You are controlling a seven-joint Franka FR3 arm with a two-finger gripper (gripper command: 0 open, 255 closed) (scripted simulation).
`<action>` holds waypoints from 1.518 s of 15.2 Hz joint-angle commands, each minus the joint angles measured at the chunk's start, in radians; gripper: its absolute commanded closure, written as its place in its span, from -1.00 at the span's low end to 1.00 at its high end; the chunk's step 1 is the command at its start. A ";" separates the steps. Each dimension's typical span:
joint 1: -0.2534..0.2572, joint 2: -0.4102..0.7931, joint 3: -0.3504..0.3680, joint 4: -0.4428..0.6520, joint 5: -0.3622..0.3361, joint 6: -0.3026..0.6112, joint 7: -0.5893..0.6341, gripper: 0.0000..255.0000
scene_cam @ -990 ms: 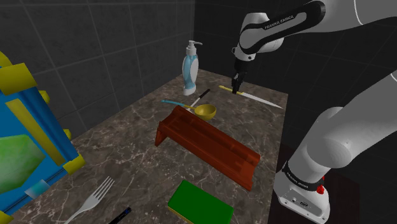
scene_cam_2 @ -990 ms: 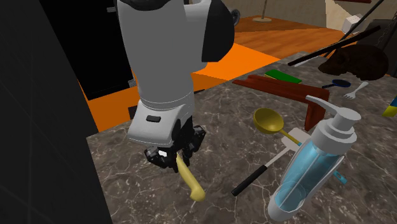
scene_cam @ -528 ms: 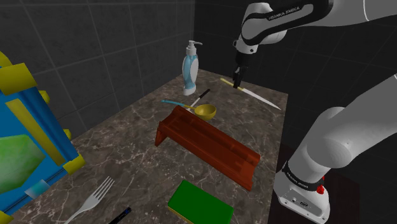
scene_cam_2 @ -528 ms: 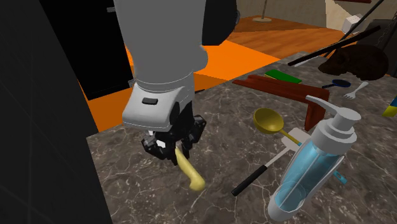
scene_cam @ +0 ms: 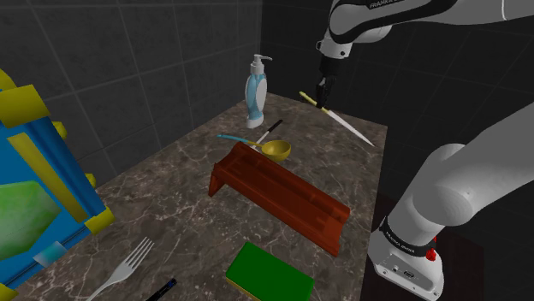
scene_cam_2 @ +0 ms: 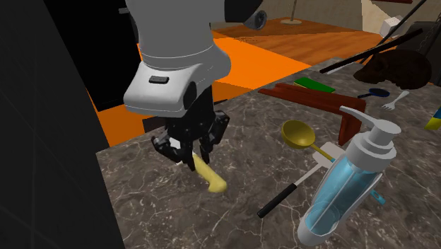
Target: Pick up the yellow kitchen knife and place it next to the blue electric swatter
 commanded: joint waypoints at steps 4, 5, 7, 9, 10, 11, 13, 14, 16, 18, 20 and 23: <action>0.025 -0.049 0.058 -0.024 0.013 -0.027 0.077 1.00; 0.033 -0.062 0.077 -0.036 0.019 -0.027 0.102 1.00; 0.051 -0.083 0.115 -0.057 0.033 -0.027 0.151 1.00; 0.071 -0.100 0.153 -0.074 0.050 -0.027 0.201 1.00; 0.081 -0.107 0.172 -0.080 0.058 -0.027 0.225 1.00; 0.091 -0.113 0.191 -0.086 0.067 -0.027 0.250 1.00; 0.112 -0.120 0.229 -0.093 0.086 -0.026 0.299 1.00; 0.123 -0.122 0.248 -0.095 0.096 -0.025 0.323 1.00; 0.145 -0.122 0.287 -0.096 0.115 -0.022 0.372 1.00; 0.166 -0.118 0.325 -0.092 0.134 -0.019 0.421 1.00; 0.187 -0.108 0.363 -0.084 0.153 -0.015 0.470 1.00; 0.217 -0.085 0.421 -0.062 0.177 -0.009 0.543 1.00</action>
